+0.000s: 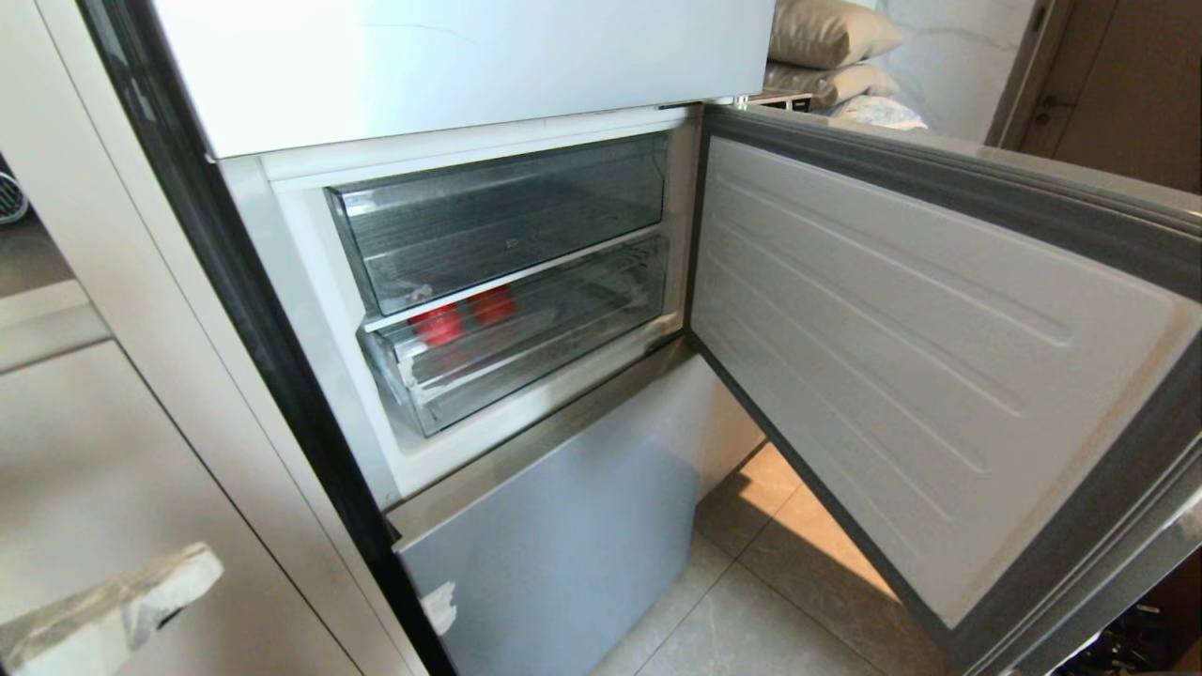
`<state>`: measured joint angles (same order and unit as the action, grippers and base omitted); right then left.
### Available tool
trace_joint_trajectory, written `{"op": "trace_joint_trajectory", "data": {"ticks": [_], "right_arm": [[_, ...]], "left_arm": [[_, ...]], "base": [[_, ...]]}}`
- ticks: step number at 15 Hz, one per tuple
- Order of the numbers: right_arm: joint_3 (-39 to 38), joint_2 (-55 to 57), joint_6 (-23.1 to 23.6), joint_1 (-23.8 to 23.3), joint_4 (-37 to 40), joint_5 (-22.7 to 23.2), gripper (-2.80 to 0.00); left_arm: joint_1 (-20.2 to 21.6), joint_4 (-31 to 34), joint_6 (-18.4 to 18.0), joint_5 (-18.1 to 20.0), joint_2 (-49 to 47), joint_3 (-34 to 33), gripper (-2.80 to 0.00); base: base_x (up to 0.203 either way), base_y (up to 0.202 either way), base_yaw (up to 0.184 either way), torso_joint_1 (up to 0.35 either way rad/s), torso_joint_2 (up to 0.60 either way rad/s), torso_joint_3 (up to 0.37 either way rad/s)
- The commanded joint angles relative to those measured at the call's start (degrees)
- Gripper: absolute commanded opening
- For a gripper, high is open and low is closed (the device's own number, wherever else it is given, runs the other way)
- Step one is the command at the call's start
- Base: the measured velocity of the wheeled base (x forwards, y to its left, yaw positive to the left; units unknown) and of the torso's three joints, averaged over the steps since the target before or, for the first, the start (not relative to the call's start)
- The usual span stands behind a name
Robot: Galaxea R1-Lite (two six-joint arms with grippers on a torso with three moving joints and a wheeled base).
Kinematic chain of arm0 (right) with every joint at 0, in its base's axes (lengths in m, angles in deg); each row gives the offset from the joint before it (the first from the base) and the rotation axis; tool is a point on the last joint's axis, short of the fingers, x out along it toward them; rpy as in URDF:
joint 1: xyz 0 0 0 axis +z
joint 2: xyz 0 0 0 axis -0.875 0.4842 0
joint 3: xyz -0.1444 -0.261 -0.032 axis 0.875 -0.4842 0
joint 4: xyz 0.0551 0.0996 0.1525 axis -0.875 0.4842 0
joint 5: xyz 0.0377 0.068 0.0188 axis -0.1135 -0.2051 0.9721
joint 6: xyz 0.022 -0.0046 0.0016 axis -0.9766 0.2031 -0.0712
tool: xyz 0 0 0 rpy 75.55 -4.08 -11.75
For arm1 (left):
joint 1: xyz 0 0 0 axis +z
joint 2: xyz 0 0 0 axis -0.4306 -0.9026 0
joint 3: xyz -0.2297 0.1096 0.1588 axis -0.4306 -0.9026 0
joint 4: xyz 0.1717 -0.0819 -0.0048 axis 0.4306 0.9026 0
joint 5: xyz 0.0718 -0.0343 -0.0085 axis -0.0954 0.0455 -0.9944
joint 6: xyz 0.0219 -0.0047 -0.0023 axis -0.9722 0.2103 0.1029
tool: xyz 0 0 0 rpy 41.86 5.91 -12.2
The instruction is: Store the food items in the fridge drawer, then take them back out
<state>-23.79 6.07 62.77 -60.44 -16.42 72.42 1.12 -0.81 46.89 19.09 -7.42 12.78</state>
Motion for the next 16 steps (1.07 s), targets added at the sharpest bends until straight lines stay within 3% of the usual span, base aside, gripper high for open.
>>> {"op": "trace_joint_trajectory", "data": {"ticks": [1, 2, 7, 8, 12, 14, 16], "right_arm": [[0.00, 0.12, 0.02, 0.02, -0.01, 0.00, -2.80], [0.00, 0.05, -0.07, 0.02, -0.10, -0.01, -2.80], [0.00, 0.05, 0.02, 0.02, -0.01, 0.08, -2.80], [0.00, 0.05, 0.02, 0.02, -0.01, 0.08, -2.80], [0.00, 0.05, 0.02, 0.02, -0.01, 0.08, -2.80], [0.00, 0.05, 0.02, 0.02, -0.01, 0.08, -2.80], [0.00, 0.09, 0.02, 0.02, -0.01, 0.02, -2.80]], "left_arm": [[0.78, 5.27, -2.79, -5.19, 8.45, 0.59, -2.80], [3.74, 6.36, -3.03, -6.17, 9.28, 0.23, -2.80], [26.85, 9.82, -4.86, -8.80, 17.83, -3.92, -2.80], [29.14, 11.24, -5.50, -8.21, 20.56, -5.39, -2.80], [29.74, 15.99, -7.88, -4.37, 23.02, -10.76, -2.80], [29.74, 19.65, -13.26, -4.36, 22.69, -12.58, -2.80], [29.44, 24.33, -14.57, -3.10, 23.02, -14.08, -2.80]], "base": [[0.000, 0.000, 0.000, 0.000, 0.00, 0.000], [0.000, 0.000, 0.000, 0.000, 0.00, 0.000], [0.000, 0.000, 0.000, 0.000, 0.00, 0.000], [0.000, 0.000, 0.000, 0.000, 0.00, 0.000], [0.000, 0.000, 0.000, 0.000, 0.00, 0.000], [0.000, 0.000, 0.000, 0.000, 0.00, 0.000], [0.000, 0.000, 0.000, 0.000, 0.00, 0.000]]}}
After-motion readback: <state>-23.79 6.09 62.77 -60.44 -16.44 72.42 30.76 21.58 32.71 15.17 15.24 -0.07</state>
